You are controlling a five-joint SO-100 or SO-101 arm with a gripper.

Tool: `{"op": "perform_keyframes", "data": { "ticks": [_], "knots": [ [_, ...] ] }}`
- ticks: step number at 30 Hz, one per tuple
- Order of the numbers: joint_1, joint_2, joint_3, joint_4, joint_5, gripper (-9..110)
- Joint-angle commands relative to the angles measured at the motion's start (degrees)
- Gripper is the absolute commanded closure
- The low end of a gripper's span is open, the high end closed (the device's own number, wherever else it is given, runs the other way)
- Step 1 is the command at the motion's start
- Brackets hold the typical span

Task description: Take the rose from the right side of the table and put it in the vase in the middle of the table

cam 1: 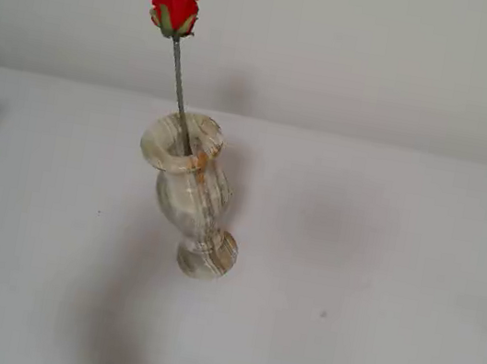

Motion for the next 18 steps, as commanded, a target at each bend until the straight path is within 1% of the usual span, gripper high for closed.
{"op": "perform_keyframes", "data": {
  "ticks": [1, 5, 9, 10, 14, 18],
  "knots": [
    [-1.93, 17.49, 25.22, -1.23, -0.35, 102],
    [-2.81, 42.54, 65.13, -19.25, -1.14, 102],
    [-2.99, 60.64, 94.48, -29.09, -1.05, 102],
    [-2.99, 62.40, 98.35, -29.00, -0.53, 102],
    [-0.70, 62.40, 107.84, -29.18, 7.56, 102],
    [-0.88, 62.40, 119.79, -29.44, 9.32, 102]
  ]
}}
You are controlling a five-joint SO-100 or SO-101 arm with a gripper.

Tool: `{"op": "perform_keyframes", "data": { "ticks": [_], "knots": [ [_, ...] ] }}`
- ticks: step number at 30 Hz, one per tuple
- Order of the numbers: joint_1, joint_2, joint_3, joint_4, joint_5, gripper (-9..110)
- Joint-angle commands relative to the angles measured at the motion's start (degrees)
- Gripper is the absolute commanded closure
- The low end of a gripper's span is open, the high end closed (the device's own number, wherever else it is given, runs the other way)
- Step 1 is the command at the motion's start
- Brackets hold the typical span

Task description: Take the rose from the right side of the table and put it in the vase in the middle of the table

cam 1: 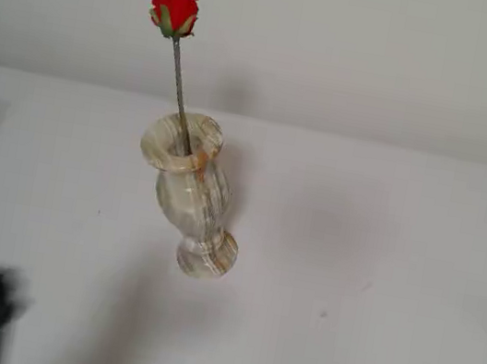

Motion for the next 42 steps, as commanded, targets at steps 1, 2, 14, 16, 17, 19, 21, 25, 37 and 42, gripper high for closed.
{"op": "perform_keyframes", "data": {
  "ticks": [1, 2, 14, 16, 17, 19, 21, 25, 37, 42],
  "knots": [
    [0.62, 1.14, 15.29, -2.02, 2.46, 102],
    [0.62, 1.14, 17.93, -2.29, 2.81, 102],
    [-0.88, 1.14, 39.64, -13.89, 2.46, 102],
    [-0.88, 1.14, 43.51, -15.73, 2.11, 102],
    [-0.88, 1.14, 45.09, -16.00, 2.02, 102],
    [-0.88, 1.14, 47.90, -16.52, 2.20, 102],
    [-0.70, 1.14, 50.71, -18.02, 2.20, 102],
    [-0.62, 1.14, 54.84, -18.98, 2.02, 102],
    [-0.53, 1.14, 63.72, -23.03, 2.02, 102],
    [-0.44, 1.14, 65.13, -23.64, 2.11, 102]
  ]
}}
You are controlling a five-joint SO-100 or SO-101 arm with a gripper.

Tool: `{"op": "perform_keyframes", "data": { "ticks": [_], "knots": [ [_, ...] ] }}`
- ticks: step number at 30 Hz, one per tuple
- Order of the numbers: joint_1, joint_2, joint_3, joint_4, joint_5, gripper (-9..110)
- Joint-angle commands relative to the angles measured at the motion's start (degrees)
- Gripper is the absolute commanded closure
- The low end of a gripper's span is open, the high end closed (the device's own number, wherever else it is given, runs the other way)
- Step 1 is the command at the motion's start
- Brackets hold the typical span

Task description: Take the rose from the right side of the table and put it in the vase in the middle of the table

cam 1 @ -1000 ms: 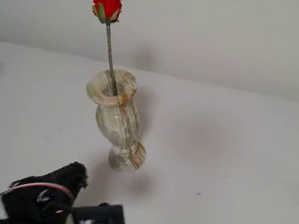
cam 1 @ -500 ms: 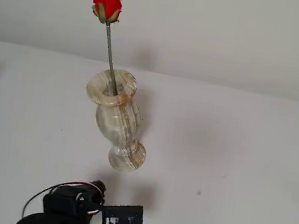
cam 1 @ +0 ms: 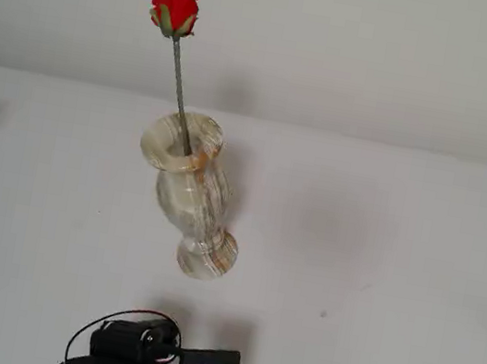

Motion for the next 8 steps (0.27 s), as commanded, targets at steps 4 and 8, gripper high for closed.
{"op": "perform_keyframes", "data": {
  "ticks": [4, 8],
  "knots": [
    [0.18, 0.88, -0.18, -1.41, -0.35, 102],
    [0.35, 0.88, -0.18, -1.41, -0.18, 101]
  ]
}}
